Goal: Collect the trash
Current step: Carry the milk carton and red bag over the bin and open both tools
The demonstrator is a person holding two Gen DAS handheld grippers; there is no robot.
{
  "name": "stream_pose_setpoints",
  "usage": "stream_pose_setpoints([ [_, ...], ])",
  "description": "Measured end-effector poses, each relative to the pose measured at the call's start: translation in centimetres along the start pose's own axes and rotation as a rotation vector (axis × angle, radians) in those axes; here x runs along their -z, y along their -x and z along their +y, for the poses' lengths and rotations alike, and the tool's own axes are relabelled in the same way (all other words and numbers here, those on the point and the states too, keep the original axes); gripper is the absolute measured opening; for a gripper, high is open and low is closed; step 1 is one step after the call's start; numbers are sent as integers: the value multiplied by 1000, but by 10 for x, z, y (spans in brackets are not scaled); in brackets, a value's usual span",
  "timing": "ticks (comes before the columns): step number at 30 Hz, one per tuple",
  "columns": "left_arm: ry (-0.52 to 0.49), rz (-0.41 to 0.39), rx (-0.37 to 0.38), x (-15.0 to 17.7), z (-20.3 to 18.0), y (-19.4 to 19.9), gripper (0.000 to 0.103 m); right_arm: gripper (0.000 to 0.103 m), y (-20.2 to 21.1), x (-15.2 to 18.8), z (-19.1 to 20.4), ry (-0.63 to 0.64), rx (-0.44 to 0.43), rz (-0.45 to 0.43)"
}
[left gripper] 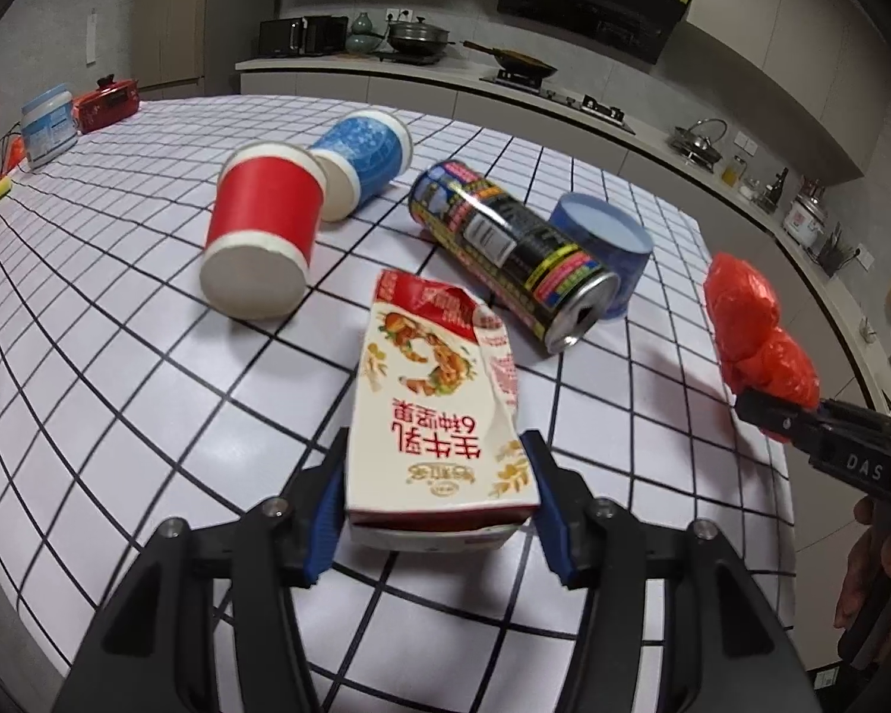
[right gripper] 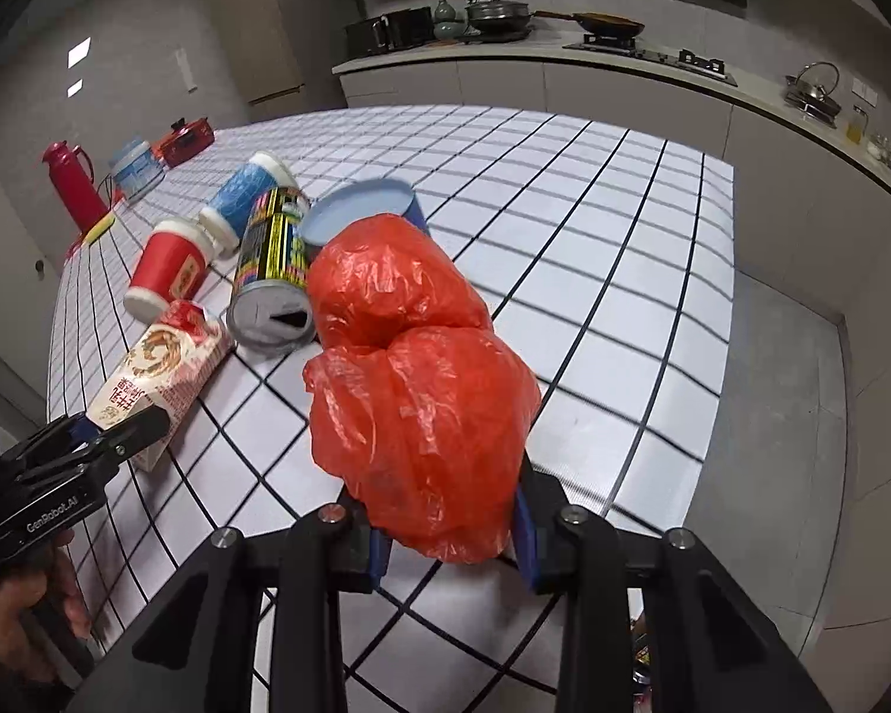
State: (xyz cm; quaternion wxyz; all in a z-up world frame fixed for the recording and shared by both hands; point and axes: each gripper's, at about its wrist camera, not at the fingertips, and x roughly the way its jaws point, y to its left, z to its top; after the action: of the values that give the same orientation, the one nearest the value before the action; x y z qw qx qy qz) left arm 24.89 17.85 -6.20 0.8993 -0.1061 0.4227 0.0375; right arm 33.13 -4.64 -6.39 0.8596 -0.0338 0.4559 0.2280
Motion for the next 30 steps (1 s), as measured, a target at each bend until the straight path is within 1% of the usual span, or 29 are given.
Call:
stream_pose_setpoints([
  [1,4,13,-12,0,-1,-5,70,35,-2,1,0,2,0,10],
  [2,8,9,-10,1,-1,-7,76,35,-5,2,0,4,0,17],
  [5,2,-1,-23,-5,-4,-13,77,35,-8,3,-2,-1,1,28],
  [6,13,-7,-6,-7,-2,-14,76,35,-10,2,-2,-2,4,29],
  [7,19,-4,-1,-9,-2,-15,56,35,-11,1,-2,-1,9,28],
  [8,13,6,-4,-10,-2,-17,57,35,-11,1,-2,-1,11,30],
  [12,-19,-30,8,-9,-9,-4,56,33,-2,0,1,-4,18,5],
  [20,-63,-55,66,-4,-36,17,56,33,27,6,-7,-41,49,-35],
  [30,-126,-69,133,7,-82,36,56,33,76,38,-36,-115,109,-80],
])
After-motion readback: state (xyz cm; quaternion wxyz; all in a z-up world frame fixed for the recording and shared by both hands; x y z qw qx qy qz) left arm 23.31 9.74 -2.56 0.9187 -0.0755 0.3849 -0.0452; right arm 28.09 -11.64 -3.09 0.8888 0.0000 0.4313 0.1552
